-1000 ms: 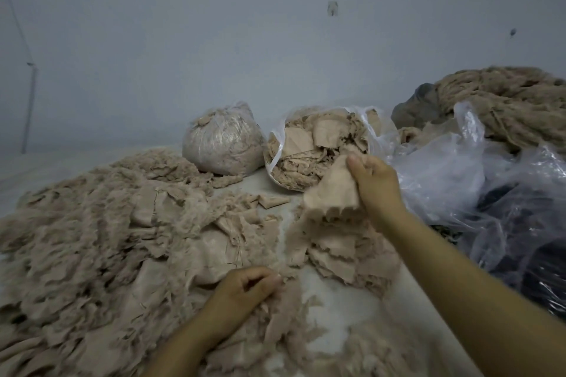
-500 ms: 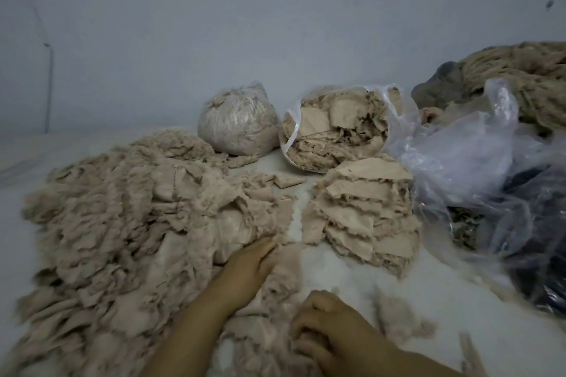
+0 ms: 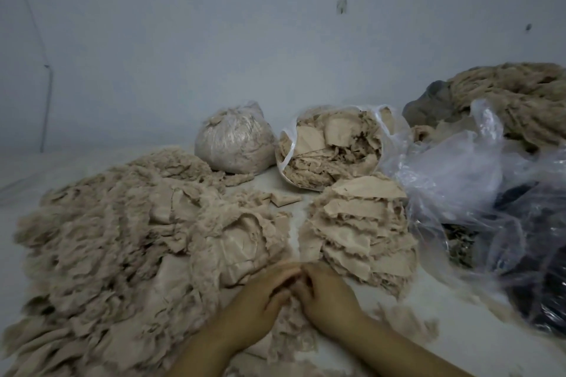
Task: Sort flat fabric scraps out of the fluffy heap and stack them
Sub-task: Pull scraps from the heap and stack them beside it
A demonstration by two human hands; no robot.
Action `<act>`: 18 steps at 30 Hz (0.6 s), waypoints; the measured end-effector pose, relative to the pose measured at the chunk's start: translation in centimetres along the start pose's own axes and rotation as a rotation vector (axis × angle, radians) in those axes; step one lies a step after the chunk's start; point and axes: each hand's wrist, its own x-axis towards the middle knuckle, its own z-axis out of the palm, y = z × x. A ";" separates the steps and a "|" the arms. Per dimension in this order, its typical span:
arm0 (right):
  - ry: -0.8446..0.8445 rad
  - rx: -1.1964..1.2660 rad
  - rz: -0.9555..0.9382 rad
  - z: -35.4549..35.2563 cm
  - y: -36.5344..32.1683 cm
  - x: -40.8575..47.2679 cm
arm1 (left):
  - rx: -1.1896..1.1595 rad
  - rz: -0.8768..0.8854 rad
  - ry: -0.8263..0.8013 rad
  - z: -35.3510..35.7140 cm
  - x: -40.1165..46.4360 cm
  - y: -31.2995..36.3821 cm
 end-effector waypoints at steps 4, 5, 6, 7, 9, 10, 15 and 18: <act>0.114 0.524 0.095 -0.3 0.2 -0.3 | 0.195 -0.075 -0.142 0.1 0.4 -0.2; 0.143 0.612 0.153 -0.4 0.2 -0.3 | 0.202 -0.146 -0.158 0.1 0.5 -0.2; 0.150 0.683 0.196 -0.5 0.2 -0.3 | 0.210 -0.183 -0.168 0.2 0.6 -0.2; 0.138 0.760 0.231 -0.5 0.1 -0.3 | 0.233 -0.194 -0.181 0.3 0.6 -0.1; 0.066 0.884 0.278 -0.4 -0.4 -0.2 | 0.254 -0.186 -0.205 0.5 0.6 0.1; 0.044 0.900 0.267 -0.3 -0.5 -0.2 | 0.252 -0.186 -0.220 0.5 0.5 0.2; 0.140 0.871 0.074 -0.7 -0.6 -0.4 | 0.440 -0.222 -0.325 0.1 1.1 -0.5; 0.240 0.980 0.019 -2.0 -0.5 -0.7 | 0.426 -0.320 -0.326 0.4 1.7 -0.3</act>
